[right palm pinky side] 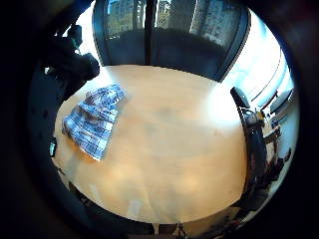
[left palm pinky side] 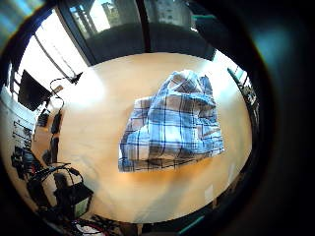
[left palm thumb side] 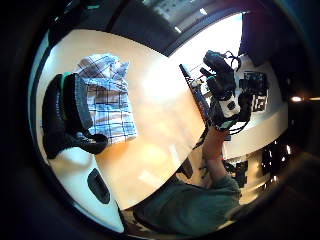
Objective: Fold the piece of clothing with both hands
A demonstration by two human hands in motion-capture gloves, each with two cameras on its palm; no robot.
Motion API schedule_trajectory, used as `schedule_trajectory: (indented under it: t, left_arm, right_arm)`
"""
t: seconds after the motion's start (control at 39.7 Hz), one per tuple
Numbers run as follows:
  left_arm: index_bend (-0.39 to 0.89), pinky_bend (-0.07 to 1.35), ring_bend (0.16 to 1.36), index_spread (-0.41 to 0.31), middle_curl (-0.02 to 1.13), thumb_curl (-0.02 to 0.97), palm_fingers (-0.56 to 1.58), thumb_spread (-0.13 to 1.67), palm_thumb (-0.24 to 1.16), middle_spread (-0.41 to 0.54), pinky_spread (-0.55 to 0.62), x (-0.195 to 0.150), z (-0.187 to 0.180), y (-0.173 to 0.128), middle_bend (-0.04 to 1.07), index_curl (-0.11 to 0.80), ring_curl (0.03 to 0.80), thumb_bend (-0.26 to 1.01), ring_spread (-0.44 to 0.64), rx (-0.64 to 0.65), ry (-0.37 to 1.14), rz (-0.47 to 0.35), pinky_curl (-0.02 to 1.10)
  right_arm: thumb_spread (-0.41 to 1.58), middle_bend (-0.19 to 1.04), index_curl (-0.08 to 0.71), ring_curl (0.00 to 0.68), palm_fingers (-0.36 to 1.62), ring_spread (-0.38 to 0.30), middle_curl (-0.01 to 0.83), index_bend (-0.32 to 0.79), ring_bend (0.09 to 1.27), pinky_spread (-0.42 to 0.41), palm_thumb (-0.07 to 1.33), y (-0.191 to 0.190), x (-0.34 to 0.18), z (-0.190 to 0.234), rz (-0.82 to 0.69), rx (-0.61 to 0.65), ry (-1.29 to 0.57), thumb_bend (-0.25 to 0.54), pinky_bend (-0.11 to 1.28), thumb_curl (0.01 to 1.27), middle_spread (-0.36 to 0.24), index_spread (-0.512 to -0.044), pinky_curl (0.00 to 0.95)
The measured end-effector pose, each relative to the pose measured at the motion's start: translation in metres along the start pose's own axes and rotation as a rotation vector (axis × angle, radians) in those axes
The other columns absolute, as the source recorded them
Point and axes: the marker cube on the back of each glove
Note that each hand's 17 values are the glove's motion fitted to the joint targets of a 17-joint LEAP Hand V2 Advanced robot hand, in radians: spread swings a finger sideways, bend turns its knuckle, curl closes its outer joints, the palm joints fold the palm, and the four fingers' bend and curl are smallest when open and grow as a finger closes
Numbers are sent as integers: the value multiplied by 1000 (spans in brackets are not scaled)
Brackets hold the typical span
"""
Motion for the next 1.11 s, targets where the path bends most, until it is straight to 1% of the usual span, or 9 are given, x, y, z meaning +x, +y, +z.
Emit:
schedule_trajectory:
  t: [0.05,0.15,0.25,0.38,0.53,0.68,0.88,1.01,1.11]
  left_arm:
    - [174,301,357,-123,312,270,462,1466,466,44,338,2,-4,2,188,324,232,447,298,-5,14,-4,207]
    - [173,300,357,-124,323,282,458,1482,463,44,341,11,-8,4,187,335,241,442,299,-5,73,16,218]
    - [172,299,358,-124,333,293,454,1494,461,44,343,3,1,2,187,345,249,437,301,-9,25,5,228]
    - [172,297,354,-125,344,305,449,1504,460,45,345,2,1,5,187,356,256,431,300,-10,-12,-2,240]
    - [171,294,353,-125,354,319,445,1507,463,45,347,7,-7,14,186,366,265,423,300,-47,21,-35,253]
    - [170,291,352,-125,362,330,441,1510,464,45,348,-6,-3,4,185,373,273,415,300,15,9,-11,265]
    - [169,280,355,-126,370,342,438,1513,466,45,346,-9,3,-1,185,381,283,405,302,21,24,-20,276]
    - [169,277,356,-126,375,347,436,1514,467,45,346,-2,7,0,184,385,288,399,303,15,30,9,284]
    - [169,274,355,-126,377,351,435,1515,469,45,346,21,-8,6,184,388,292,395,303,30,90,62,290]
  right_arm:
    - [1031,176,315,335,870,-185,313,150,383,13,823,-2,-1,-2,-2,4,1,315,370,356,-126,-302,294]
    - [1045,174,321,345,868,-186,323,149,379,18,834,-2,-3,-5,-7,8,7,290,368,372,-127,-303,302]
    - [1056,172,327,353,865,-187,330,149,376,20,845,0,-4,-7,-6,5,14,266,366,387,-127,-304,309]
    - [1071,171,333,363,863,-187,338,148,373,21,857,3,-6,-9,-3,6,25,237,363,402,-127,-304,317]
    - [1084,169,340,370,857,-187,346,150,367,22,872,6,-8,-12,-4,14,31,205,359,419,-127,-305,327]
    - [1093,168,344,377,855,-188,352,150,365,22,886,4,-14,-15,-26,24,31,175,353,434,-127,-305,334]
    - [1103,167,349,385,854,-188,358,149,362,23,905,0,-16,-13,-34,14,31,138,350,452,-127,-306,342]
    - [1108,165,351,389,852,-188,359,149,361,23,915,3,-12,-4,-40,5,24,116,349,461,-128,-306,346]
    - [1111,166,353,392,852,-189,361,149,360,23,924,7,-6,4,-23,-9,8,99,348,468,-128,-306,349]
